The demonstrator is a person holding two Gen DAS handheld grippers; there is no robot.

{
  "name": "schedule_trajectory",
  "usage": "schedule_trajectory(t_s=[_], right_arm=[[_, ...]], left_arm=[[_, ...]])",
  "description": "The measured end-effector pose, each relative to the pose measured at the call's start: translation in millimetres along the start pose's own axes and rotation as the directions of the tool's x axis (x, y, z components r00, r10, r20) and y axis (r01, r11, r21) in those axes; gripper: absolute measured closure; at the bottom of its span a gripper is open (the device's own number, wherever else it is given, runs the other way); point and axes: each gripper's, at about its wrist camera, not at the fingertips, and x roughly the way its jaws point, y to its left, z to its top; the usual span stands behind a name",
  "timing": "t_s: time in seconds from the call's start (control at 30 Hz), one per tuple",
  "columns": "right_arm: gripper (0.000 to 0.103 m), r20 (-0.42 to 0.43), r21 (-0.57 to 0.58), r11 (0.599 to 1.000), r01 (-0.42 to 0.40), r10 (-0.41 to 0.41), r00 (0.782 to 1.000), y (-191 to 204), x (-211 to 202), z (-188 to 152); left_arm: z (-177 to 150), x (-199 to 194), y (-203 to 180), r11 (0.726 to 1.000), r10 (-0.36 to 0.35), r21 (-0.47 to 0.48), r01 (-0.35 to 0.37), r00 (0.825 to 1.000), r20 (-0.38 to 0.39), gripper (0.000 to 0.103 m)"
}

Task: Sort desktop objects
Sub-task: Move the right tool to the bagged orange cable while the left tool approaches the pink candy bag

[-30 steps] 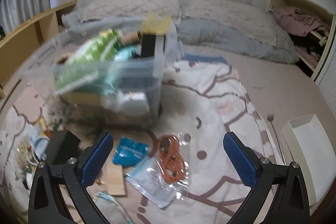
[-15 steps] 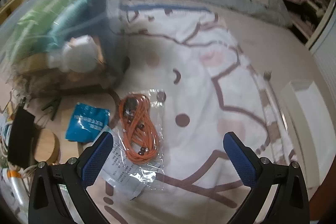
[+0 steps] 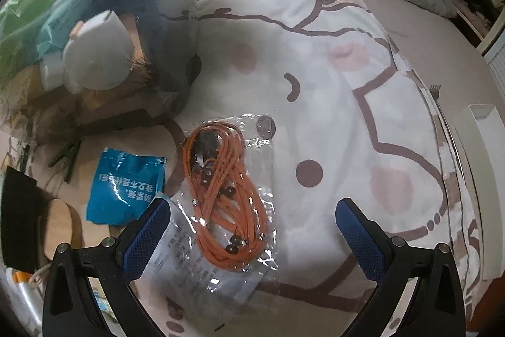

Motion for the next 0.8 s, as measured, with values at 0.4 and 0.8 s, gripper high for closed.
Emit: schedule_trajectory(t_s=[0.4,0.8], right_arm=[[0.0,-0.009,0.152,0.987,0.057,-0.056,0.998,-54,21,-3],[0.0,-0.007,0.304,0.929,0.212,-0.221,0.975,-119,14,-27]], left_arm=[[-24,10,11,1.0,0.007,0.02,-0.006,0.998,-0.056,0.0],[-54,32,-14,0.99,-0.024,0.128,0.052,0.977,-0.21,0.0]])
